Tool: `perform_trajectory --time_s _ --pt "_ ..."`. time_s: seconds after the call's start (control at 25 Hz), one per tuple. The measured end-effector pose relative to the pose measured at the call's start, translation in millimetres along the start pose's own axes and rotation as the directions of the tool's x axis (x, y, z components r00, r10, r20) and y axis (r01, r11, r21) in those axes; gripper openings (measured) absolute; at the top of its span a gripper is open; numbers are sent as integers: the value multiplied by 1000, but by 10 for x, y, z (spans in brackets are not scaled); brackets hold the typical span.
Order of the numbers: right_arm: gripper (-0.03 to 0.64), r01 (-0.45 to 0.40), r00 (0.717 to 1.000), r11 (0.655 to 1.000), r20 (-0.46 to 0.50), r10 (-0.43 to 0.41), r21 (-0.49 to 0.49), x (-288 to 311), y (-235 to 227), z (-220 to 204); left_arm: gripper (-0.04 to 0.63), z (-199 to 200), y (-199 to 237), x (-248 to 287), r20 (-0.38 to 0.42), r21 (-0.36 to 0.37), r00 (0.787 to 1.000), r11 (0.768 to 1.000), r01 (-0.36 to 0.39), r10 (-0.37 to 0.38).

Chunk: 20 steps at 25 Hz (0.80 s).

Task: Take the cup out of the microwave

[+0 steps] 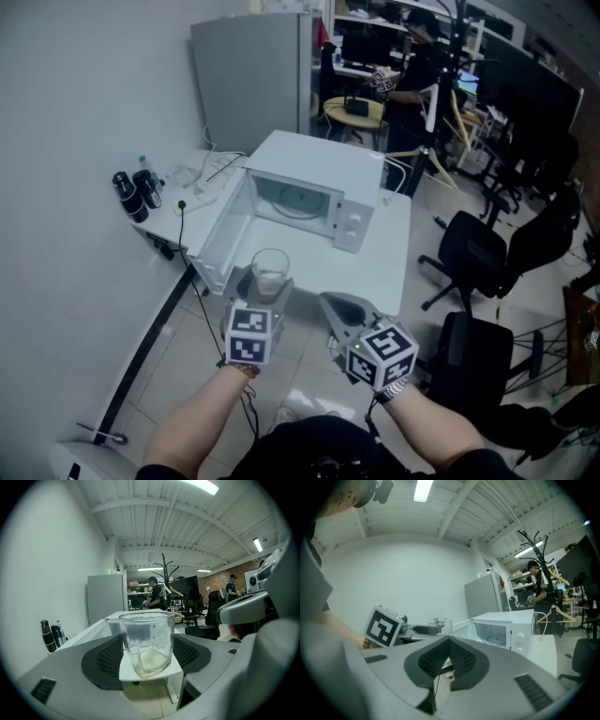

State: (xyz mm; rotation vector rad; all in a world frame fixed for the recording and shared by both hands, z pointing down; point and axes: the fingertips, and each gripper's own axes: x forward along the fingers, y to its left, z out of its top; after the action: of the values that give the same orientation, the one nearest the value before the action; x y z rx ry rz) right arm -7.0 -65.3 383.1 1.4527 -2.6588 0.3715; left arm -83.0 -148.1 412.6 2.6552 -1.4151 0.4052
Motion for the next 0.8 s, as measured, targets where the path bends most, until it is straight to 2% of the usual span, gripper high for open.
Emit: perform_trajectory --time_s 0.52,0.8 --pt "18 -86 996 996 -1 86 -3 -496 -269 -50 325 41 -541 -146 -4 -17 996 996 -92 92" --pt "18 -83 997 996 6 83 -10 -582 -351 -30 325 118 -680 -180 7 -15 996 996 -89 89"
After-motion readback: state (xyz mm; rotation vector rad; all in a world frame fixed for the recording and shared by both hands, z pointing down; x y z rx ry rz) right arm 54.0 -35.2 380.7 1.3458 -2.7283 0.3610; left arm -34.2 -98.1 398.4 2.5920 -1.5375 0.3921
